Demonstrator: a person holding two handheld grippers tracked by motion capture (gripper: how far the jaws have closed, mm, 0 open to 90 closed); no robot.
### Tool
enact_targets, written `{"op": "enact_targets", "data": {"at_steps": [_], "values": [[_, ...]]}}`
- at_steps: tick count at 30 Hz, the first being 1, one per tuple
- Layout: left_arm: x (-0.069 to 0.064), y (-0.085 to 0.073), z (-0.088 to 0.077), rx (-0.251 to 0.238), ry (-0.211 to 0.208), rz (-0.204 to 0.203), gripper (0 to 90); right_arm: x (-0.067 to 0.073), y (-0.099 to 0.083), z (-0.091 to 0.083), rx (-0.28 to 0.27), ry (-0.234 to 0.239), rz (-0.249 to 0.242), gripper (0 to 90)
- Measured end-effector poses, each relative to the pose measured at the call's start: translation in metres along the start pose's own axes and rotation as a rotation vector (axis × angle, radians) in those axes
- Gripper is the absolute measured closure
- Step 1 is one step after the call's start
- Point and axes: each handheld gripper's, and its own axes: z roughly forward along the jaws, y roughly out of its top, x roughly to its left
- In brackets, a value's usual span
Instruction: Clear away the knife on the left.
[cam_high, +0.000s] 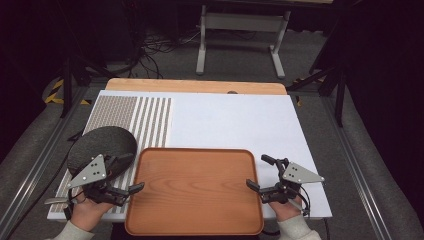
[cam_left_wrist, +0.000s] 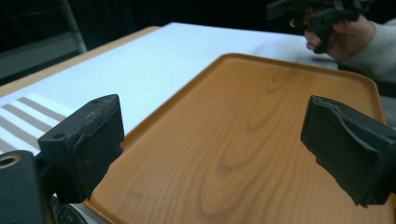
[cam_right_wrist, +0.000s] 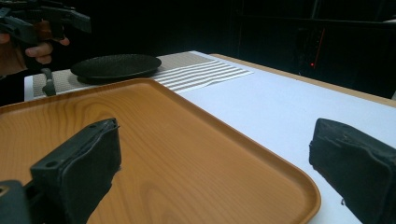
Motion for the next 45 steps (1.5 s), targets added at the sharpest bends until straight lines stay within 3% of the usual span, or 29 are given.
{"op": "enact_targets", "data": {"at_steps": [5, 11, 15, 17, 22, 33, 45], "values": [[0.001, 0.005, 0.001, 0.017, -0.022, 0.004, 7.5, -0.001, -0.001, 0.000, 0.004, 0.003, 0.007, 3.0], [0.003, 0.011, -0.001, 0.078, -0.063, 0.023, 7.8, -0.001, -0.001, 0.000, 0.004, 0.011, 0.011, 3.2], [0.004, 0.013, -0.001, 0.133, -0.094, 0.028, 8.6, -0.001, -0.001, 0.000, 0.004, 0.011, 0.011, 3.3], [0.006, 0.015, 0.000, 0.207, -0.132, 0.030, 8.8, -0.001, -0.001, 0.000, 0.007, 0.009, 0.014, 3.3], [0.010, 0.019, -0.006, 0.278, -0.174, 0.030, 9.6, -0.001, -0.001, 0.000, 0.009, 0.012, 0.017, 3.3], [0.017, 0.023, -0.022, 0.399, -0.197, 0.047, 16.0, -0.001, -0.002, 0.001, 0.013, 0.014, 0.024, 3.3], [0.020, 0.027, -0.033, 0.536, -0.203, 0.122, 17.9, 0.000, -0.003, 0.002, 0.020, 0.022, 0.027, 3.2]]}}
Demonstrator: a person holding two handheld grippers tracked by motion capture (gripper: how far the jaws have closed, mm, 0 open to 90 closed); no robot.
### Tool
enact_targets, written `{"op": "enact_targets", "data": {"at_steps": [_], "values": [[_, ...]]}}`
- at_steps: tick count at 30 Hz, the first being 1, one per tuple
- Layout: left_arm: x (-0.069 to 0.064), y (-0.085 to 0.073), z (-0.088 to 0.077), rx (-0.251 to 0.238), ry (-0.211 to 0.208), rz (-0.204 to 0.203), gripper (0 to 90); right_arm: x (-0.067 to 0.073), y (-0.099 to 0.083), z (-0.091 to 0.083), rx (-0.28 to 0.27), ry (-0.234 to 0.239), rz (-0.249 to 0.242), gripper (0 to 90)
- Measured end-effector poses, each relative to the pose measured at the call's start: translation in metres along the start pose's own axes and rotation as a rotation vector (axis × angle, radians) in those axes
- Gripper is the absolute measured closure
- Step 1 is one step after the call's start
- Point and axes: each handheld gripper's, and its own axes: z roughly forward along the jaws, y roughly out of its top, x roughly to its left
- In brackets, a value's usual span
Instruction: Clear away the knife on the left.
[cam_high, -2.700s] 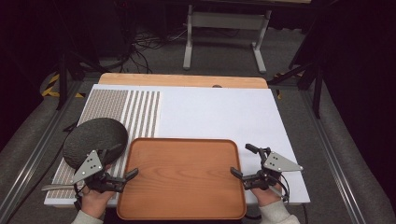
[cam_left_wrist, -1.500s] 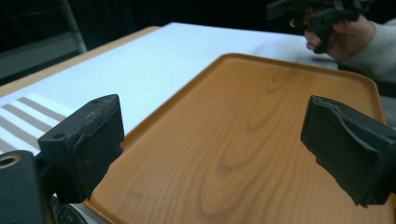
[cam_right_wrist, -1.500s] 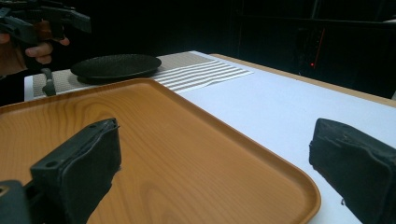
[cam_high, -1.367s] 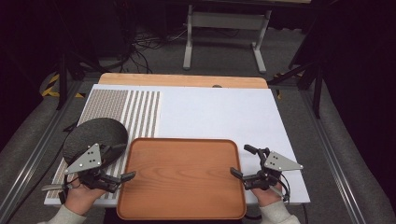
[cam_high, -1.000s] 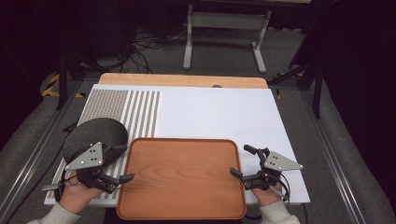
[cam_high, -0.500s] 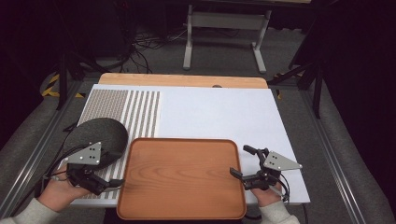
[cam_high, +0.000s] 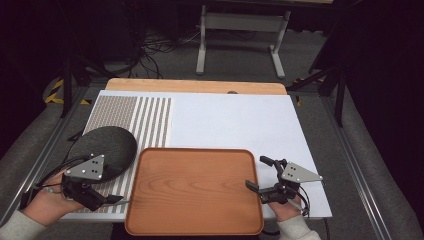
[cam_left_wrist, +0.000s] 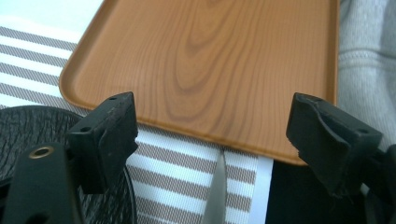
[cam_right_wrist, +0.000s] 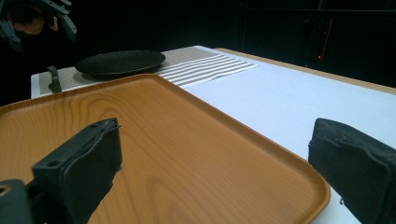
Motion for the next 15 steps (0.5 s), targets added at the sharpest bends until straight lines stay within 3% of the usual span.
{"op": "enact_targets", "data": {"at_steps": [15], "values": [[0.0055, -0.0074, -0.0032, 0.124, -0.009, 0.023, 20.5, 0.0002, 0.0003, -0.0002, -0.003, 0.002, 0.000, 3.2]]}}
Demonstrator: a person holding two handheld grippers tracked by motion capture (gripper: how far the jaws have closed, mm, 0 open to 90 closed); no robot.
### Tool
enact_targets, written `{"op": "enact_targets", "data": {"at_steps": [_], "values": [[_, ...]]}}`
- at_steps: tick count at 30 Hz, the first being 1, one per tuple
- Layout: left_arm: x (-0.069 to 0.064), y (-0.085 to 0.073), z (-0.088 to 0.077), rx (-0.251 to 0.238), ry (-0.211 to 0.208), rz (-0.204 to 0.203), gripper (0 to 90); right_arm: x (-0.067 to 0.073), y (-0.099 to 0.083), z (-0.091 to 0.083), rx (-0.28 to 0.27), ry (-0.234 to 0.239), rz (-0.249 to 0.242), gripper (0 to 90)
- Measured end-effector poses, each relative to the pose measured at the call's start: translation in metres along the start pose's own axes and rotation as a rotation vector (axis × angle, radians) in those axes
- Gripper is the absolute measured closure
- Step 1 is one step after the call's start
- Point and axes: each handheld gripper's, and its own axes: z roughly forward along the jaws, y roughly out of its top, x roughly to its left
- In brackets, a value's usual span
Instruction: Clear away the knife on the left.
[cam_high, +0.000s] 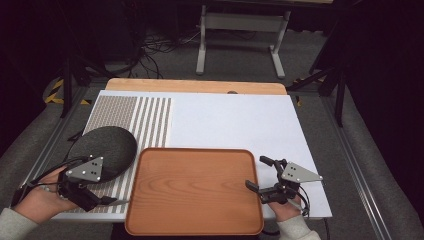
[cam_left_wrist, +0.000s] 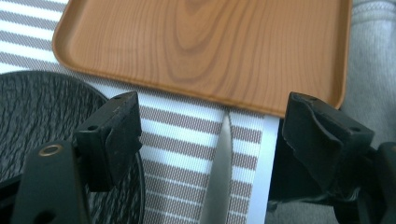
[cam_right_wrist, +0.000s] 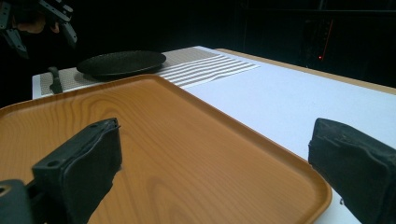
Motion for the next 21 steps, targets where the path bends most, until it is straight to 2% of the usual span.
{"op": "enact_targets", "data": {"at_steps": [6, 11, 21], "values": [[0.002, -0.004, -0.002, 0.069, -0.003, 0.019, 21.3, 0.000, 0.000, 0.000, 0.001, 0.000, 0.001, 3.2], [0.009, -0.010, -0.003, 0.112, -0.031, 0.007, 23.9, 0.000, -0.001, 0.002, 0.008, 0.003, 0.001, 3.2], [0.011, -0.023, -0.005, 0.199, -0.057, 0.029, 28.4, 0.000, -0.001, 0.002, 0.014, 0.005, 0.001, 3.2]]}}
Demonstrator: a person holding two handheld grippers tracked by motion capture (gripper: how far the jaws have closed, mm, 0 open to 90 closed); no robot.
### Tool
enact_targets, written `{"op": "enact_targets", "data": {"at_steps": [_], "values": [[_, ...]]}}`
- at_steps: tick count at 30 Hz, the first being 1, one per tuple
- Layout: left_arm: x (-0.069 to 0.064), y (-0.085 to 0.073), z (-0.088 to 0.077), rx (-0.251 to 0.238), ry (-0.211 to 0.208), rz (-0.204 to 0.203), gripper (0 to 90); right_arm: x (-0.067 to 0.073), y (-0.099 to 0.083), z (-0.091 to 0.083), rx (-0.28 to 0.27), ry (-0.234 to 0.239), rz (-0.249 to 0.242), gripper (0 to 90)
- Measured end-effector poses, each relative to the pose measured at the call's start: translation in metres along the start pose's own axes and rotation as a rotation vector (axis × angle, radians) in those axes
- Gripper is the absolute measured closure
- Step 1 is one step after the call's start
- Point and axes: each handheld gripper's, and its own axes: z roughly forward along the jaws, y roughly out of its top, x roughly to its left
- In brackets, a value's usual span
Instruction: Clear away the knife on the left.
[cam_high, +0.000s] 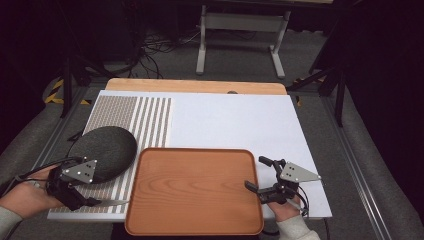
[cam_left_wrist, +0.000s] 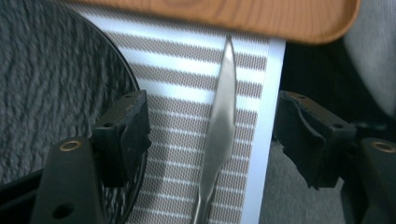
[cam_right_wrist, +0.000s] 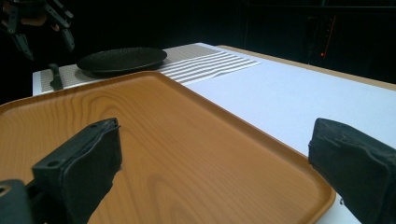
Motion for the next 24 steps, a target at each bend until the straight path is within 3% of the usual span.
{"op": "enact_targets", "data": {"at_steps": [6, 8, 14, 15, 24], "values": [[-0.001, -0.006, 0.002, 0.073, -0.007, 0.015, 32.5, 0.000, 0.000, 0.001, 0.002, -0.001, -0.002, 3.2], [-0.001, -0.008, 0.003, 0.113, 0.010, 0.028, 34.8, 0.000, 0.000, 0.001, 0.006, -0.002, -0.007, 3.3], [0.000, -0.011, 0.004, 0.165, 0.014, 0.041, 40.1, 0.001, 0.000, 0.002, 0.005, 0.001, -0.014, 3.3], [0.001, -0.013, 0.007, 0.199, 0.009, 0.051, 41.2, 0.001, 0.000, 0.002, 0.006, 0.001, -0.013, 3.3], [0.003, -0.018, 0.014, 0.288, 0.004, 0.070, 46.7, 0.002, 0.000, 0.002, 0.007, 0.000, -0.019, 3.4]]}}
